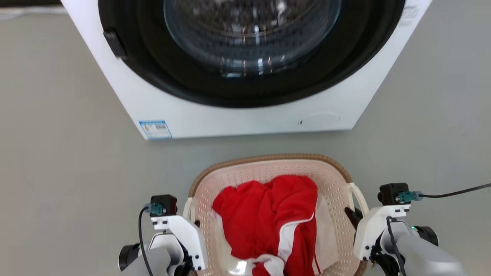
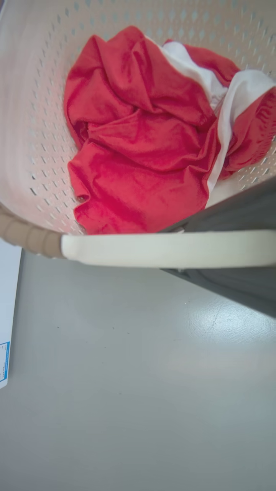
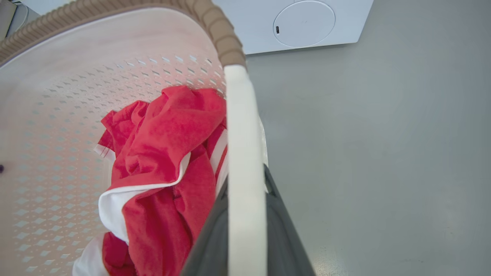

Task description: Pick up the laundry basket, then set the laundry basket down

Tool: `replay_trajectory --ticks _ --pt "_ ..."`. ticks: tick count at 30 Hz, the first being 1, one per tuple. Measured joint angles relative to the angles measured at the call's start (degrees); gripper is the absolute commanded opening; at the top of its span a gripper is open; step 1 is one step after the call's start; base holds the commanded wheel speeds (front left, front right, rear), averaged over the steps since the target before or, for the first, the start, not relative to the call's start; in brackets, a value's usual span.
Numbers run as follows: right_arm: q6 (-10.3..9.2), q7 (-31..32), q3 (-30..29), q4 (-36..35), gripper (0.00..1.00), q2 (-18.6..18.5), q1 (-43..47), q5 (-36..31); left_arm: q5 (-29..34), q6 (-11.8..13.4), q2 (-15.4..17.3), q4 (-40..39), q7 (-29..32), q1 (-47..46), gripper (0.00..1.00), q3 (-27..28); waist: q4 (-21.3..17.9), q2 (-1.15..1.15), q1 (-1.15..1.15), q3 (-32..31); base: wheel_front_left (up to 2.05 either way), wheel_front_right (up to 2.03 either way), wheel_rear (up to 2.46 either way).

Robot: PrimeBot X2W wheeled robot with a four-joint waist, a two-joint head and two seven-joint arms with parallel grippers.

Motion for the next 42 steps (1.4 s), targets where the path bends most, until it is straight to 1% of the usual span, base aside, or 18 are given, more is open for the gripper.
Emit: replay_trajectory --ticks 4,9,17,27,42 --pt "0.00 2.5 1.0 0.5 0.00 0.4 0.1 1.7 -0.5 -0.9 0.1 0.5 2.7 0.3 0.00 -0.5 -0.4 0.00 0.00 -3.1 0.00 0.00 0.00" --pt "-0.01 5.7 2.3 1.7 0.00 1.2 1.3 3.2 -1.2 -0.9 0.2 1.0 6.6 1.6 0.00 -1.3 -0.6 0.00 0.00 -6.4 0.00 0.00 0.00" --pt "-0.01 10.0 3.8 3.0 0.00 2.5 2.5 5.4 -2.0 -1.5 0.3 2.1 9.5 3.7 0.00 -1.8 -1.2 0.00 0.00 -10.3 0.00 0.00 0.00" --pt "-0.01 12.4 5.2 3.9 0.00 2.7 2.9 6.4 -2.0 -2.0 0.3 2.4 12.9 3.7 0.00 -2.2 -1.9 0.00 0.00 -11.4 0.00 0.00 0.00" --pt "-0.01 12.4 6.5 3.8 0.00 2.8 2.8 6.8 -2.4 -1.9 0.3 2.6 12.9 3.7 0.00 -2.5 -1.8 0.00 0.00 -11.2 0.00 0.00 0.00"
